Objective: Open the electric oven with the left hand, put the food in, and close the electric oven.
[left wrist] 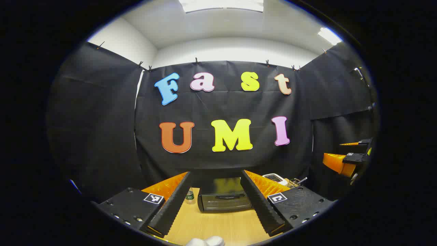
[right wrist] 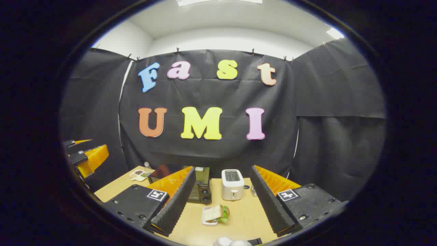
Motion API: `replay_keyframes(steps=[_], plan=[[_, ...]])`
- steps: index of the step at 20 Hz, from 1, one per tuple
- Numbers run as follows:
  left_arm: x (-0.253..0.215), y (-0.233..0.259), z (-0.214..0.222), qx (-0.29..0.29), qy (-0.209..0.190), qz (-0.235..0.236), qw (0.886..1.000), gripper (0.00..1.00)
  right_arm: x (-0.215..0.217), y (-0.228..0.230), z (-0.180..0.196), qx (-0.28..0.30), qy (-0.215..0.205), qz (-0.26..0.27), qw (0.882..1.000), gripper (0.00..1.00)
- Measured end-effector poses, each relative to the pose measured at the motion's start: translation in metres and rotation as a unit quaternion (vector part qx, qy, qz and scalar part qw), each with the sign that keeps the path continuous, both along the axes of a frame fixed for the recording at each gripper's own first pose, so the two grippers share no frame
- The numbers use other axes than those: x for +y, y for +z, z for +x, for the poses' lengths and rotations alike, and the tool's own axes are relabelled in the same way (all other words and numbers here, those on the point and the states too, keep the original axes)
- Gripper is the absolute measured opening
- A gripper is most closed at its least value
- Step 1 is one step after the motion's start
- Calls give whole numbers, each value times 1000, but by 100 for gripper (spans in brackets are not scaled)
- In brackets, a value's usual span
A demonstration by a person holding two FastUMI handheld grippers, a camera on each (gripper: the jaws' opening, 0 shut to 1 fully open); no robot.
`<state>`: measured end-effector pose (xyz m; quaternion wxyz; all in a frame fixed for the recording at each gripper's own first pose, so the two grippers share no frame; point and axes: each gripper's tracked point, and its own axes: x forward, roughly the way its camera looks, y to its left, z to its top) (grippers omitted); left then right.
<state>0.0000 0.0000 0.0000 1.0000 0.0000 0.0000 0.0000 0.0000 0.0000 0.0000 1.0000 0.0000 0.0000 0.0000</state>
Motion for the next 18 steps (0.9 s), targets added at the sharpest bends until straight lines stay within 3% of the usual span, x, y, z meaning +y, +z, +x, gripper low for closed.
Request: replay_keyframes(steps=[2, 11, 12, 13, 18], plan=[[0, -2, 1, 3, -1, -3, 1000, 95, -1, 0, 2, 0, -3, -6, 1000, 100], [6, -3, 7, 3, 4, -4, 1000, 95, 3, 0, 9, 1, 2, -12, 1000, 100], [6, -3, 8, 4, 5, -3, 1000, 95, 3, 0, 9, 0, 2, -12, 1000, 95], [7, -4, 9, 3, 6, -4, 1000, 95, 2, -1, 11, 2, 2, -13, 1000, 100], [9, -5, 13, 6, 10, -5, 1000, 95, 1, -2, 13, 8, 2, -14, 1000, 100]])
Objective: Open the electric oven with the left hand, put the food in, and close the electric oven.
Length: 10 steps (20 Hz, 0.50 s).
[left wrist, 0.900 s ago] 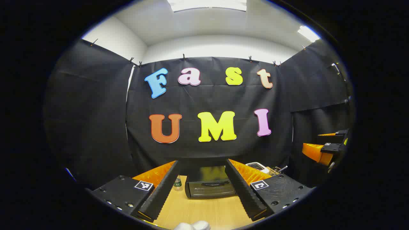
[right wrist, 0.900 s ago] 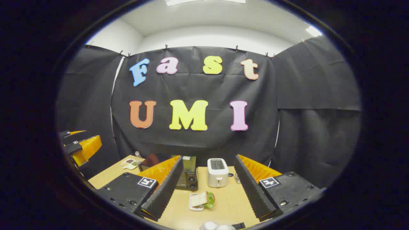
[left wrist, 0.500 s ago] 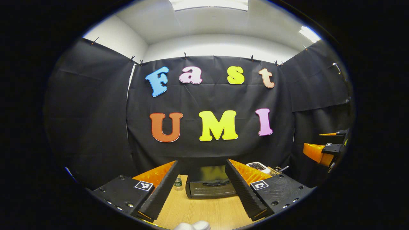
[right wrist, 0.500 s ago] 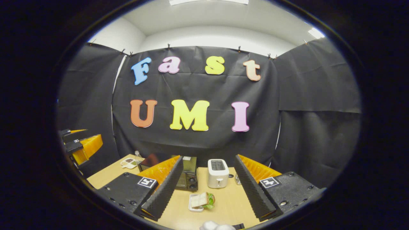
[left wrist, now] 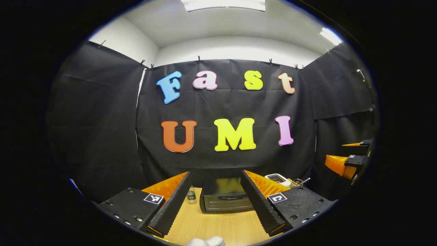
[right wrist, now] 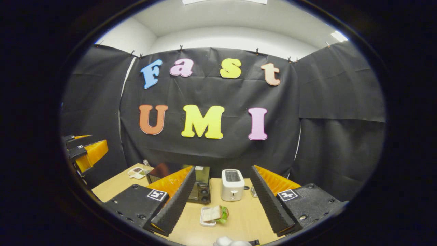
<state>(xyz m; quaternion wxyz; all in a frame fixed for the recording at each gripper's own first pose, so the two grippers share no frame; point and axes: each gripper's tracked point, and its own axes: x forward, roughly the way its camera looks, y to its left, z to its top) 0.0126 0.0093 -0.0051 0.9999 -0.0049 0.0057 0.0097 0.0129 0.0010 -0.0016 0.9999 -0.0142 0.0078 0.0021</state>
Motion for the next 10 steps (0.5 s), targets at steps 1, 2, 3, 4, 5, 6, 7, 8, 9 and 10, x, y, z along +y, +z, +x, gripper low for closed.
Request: replay_keyframes(steps=[1, 2, 3, 4, 5, 6, 7, 8, 9, 10], plan=[[0, 0, 2, 0, 1, 1, 1000, 95, -1, 1, 0, 0, -1, -1, 1000, 100], [0, -1, 2, 2, 0, 2, 1000, 95, -3, -1, 0, 0, -2, -2, 1000, 100], [1, -2, 2, 2, 1, 3, 1000, 95, -3, -1, 1, 0, -2, -2, 1000, 100], [1, -2, 4, 1, 1, 5, 1000, 95, -3, 0, 4, -1, -3, -3, 1000, 100], [1, -5, 5, 2, 1, 7, 1000, 95, -4, 0, 5, -1, -3, -2, 1000, 100], [-1, -7, 8, 3, 0, 7, 1000, 95, -5, 0, 5, -2, -3, -1, 1000, 95], [-2, -11, 11, 4, 0, 6, 1000, 95, -6, 0, 8, -1, -4, -1, 1000, 100], [-5, -17, 16, 7, -2, 4, 1000, 95, -9, 0, 8, -2, -3, -1, 1000, 100], [-9, -23, 24, 11, -7, 0, 1000, 95, -11, 1, 9, -3, -3, 0, 1000, 95], [-14, -31, 32, 13, -9, -2, 1000, 95, -14, 1, 12, -4, -3, -2, 1000, 100]])
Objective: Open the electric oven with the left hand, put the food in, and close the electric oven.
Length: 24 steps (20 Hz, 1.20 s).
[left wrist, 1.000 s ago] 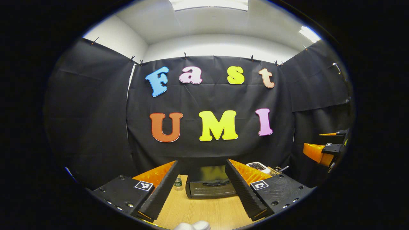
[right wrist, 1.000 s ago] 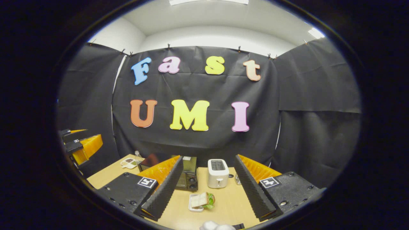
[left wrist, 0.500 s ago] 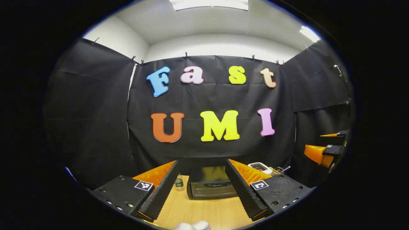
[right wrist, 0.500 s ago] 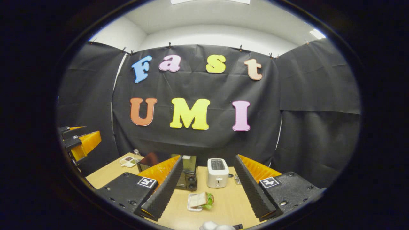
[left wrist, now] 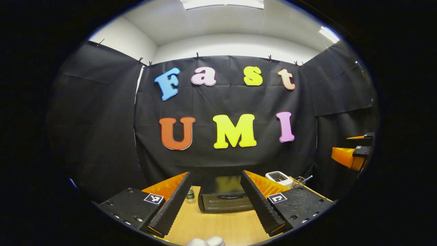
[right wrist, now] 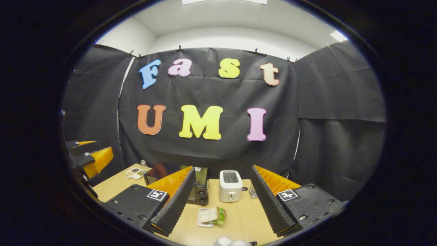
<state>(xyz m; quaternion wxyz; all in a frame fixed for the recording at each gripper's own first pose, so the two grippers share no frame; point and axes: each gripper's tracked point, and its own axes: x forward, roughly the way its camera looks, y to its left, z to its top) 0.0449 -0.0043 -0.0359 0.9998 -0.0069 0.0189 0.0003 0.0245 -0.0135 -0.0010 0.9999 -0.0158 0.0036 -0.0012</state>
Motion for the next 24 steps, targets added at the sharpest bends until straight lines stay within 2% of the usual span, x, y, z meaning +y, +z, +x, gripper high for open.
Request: replay_keyframes(steps=[3, 7, 8, 9, 10, 11, 12, 13, 14, 17, 18, 19, 24], plan=[[-14, -33, 37, 16, -4, 0, 1000, 95, -19, 3, 9, -2, -7, -5, 1000, 100], [-44, -94, 95, 70, -19, -23, 997, 95, -55, 4, 21, -1, -31, -14, 999, 100], [-48, -108, 108, 82, -16, -30, 996, 95, -64, 4, 25, 1, -39, -18, 999, 94], [-49, -123, 124, 95, -14, -33, 995, 95, -72, 4, 29, 3, -45, -22, 999, 100], [-54, -134, 137, 101, -13, -39, 994, 95, -79, 1, 33, 7, -52, -26, 998, 100], [-59, -150, 149, 118, -13, -41, 992, 95, -84, -1, 36, 13, -56, -27, 998, 95], [-60, -161, 160, 124, -10, -36, 992, 95, -86, -4, 40, 18, -58, -29, 998, 100], [-62, -174, 170, 134, -6, -29, 991, 95, -89, -6, 43, 21, -61, -30, 997, 95], [-63, -185, 181, 142, -4, -22, 990, 95, -91, -8, 47, 25, -62, -32, 997, 100], [-66, -219, 200, 174, -2, -8, 985, 95, -91, -14, 56, 34, -61, -36, 997, 95], [-65, -229, 203, 184, -1, -3, 983, 87, -91, -17, 58, 37, -61, -35, 997, 100], [-64, -241, 204, 200, 0, 1, 980, 96, -90, -19, 59, 39, -61, -33, 997, 100], [-67, -242, 199, 200, -6, 5, 980, 98, -86, -27, 59, 47, -58, -35, 997, 95]])
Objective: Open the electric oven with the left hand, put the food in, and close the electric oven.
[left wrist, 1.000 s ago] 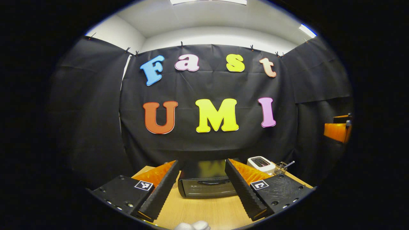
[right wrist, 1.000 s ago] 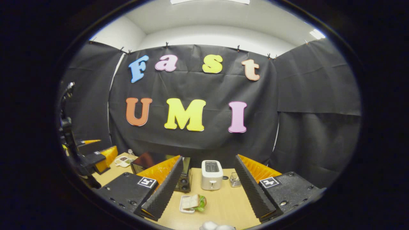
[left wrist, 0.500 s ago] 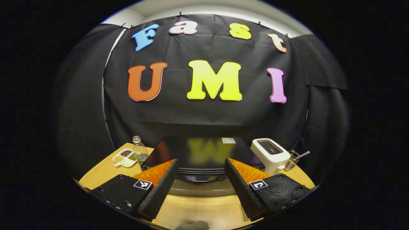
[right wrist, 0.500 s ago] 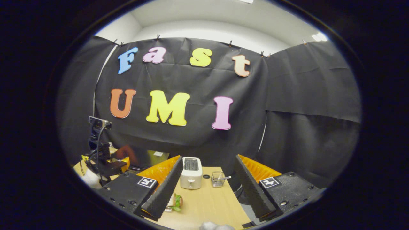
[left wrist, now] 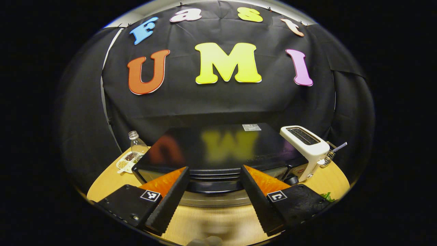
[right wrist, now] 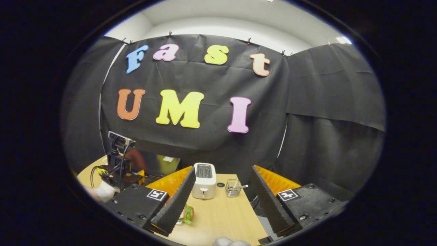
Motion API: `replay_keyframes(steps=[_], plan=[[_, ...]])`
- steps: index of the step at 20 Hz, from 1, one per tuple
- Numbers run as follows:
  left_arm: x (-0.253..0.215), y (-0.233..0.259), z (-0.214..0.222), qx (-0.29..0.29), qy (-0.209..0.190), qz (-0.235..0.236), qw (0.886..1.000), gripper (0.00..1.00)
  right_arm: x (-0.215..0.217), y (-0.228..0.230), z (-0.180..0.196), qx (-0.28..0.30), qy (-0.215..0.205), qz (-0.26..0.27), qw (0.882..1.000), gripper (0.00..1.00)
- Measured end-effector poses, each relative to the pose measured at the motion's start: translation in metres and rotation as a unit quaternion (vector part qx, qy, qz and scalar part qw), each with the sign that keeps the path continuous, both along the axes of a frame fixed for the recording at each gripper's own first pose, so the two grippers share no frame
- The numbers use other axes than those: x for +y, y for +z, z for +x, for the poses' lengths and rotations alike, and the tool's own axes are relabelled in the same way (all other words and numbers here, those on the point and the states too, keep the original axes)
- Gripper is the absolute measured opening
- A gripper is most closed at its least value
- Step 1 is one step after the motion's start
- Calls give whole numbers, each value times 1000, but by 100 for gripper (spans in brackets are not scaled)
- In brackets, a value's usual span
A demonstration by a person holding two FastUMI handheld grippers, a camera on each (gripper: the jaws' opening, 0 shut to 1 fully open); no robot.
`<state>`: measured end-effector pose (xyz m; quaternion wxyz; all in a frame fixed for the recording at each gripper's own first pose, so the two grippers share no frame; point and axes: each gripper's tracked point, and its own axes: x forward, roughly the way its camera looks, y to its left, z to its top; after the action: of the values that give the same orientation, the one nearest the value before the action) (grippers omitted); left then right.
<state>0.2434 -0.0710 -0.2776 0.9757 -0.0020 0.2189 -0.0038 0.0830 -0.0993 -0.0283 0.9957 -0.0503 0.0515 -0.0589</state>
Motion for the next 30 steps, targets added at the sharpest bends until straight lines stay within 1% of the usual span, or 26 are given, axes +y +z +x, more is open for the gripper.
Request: replay_keyframes(steps=[4, 5, 6, 7, 8, 18, 19, 20, 22, 23, 24, 27, 28, 30], plan=[[0, -1, -13, -1, 1, -2, 1000, 98, 3, -5, -4, 5, 1, -3, 1000, 95], [0, 0, -17, -2, 0, -1, 1000, 98, 4, -4, -6, 5, 2, -3, 1000, 100], [0, -2, -22, -2, -1, 0, 1000, 98, 6, -4, -8, 5, 4, -3, 1000, 100], [0, -2, -27, -1, -1, -1, 1000, 98, 7, -5, -10, 5, 5, -3, 1000, 96], [-1, -4, -32, 0, -2, -1, 1000, 98, 8, -5, -13, 5, 6, -3, 1000, 95], [-3, -32, -100, 26, -12, -7, 1000, 97, 16, -21, -39, 15, 10, -5, 1000, 95], [-4, -37, -105, 30, -13, -8, 999, 97, 17, -23, -41, 17, 9, -4, 1000, 100], [-4, -41, -110, 35, -14, -9, 999, 97, 17, -26, -43, 20, 9, -3, 1000, 95], [-4, -47, -119, 40, -18, -4, 999, 97, 17, -30, -46, 23, 8, -2, 1000, 95], [-5, -51, -123, 42, -19, -2, 999, 97, 18, -32, -47, 26, 7, -2, 1000, 100], [-5, -54, -127, 44, -20, -1, 999, 97, 18, -36, -48, 29, 8, -1, 1000, 95], [-6, -68, -138, 56, -21, 1, 998, 97, 19, -42, -50, 35, 7, -2, 999, 95], [-6, -72, -141, 63, -22, 1, 998, 97, 19, -44, -51, 38, 6, -2, 999, 100], [-6, -81, -148, 71, -22, 0, 997, 97, 18, -48, -50, 42, 4, -4, 999, 100]])
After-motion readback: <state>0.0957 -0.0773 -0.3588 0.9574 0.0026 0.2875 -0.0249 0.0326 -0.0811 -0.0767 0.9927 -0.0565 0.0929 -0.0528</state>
